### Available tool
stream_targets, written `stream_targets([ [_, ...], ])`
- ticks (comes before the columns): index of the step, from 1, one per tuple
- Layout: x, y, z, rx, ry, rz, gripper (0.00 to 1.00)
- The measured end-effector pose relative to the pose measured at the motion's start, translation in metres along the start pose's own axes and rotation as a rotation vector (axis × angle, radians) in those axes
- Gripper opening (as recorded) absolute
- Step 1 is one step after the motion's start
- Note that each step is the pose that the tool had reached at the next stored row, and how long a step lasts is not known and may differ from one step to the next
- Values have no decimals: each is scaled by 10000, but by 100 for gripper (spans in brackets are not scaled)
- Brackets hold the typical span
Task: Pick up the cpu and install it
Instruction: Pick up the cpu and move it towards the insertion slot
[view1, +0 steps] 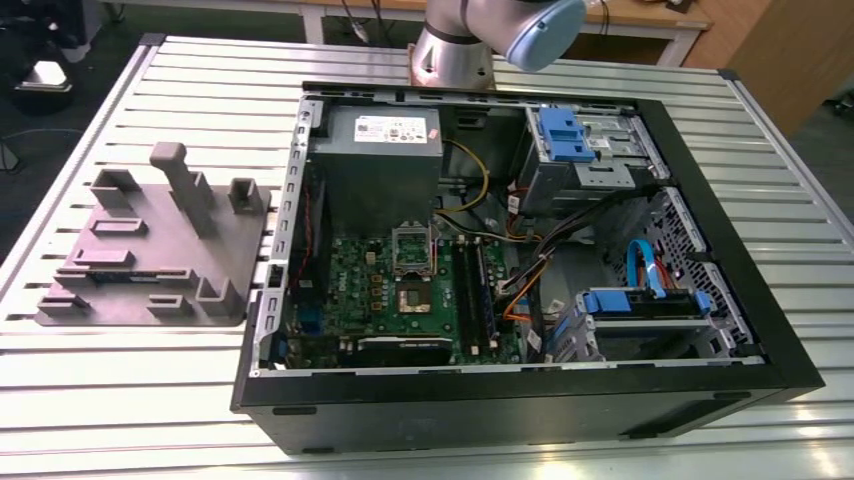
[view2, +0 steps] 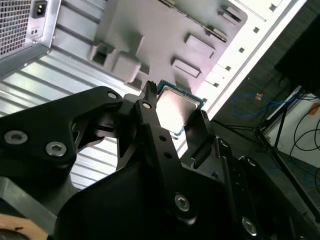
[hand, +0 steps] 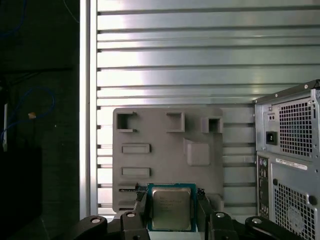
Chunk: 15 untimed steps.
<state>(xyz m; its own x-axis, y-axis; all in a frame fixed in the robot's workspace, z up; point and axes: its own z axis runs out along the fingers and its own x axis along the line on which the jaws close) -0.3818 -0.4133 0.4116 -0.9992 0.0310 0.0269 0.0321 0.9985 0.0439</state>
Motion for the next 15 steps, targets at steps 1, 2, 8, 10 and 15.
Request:
stream_targets([
  [1,-41,1,0,1,0,0,47],
  [2,-80,2,0,0,0,0,47],
  [8,-312,10,-2,0,0,0,47],
  [10,-381,12,-2,0,0,1,47],
  [15,-558,17,-4,1,0,1,47],
])
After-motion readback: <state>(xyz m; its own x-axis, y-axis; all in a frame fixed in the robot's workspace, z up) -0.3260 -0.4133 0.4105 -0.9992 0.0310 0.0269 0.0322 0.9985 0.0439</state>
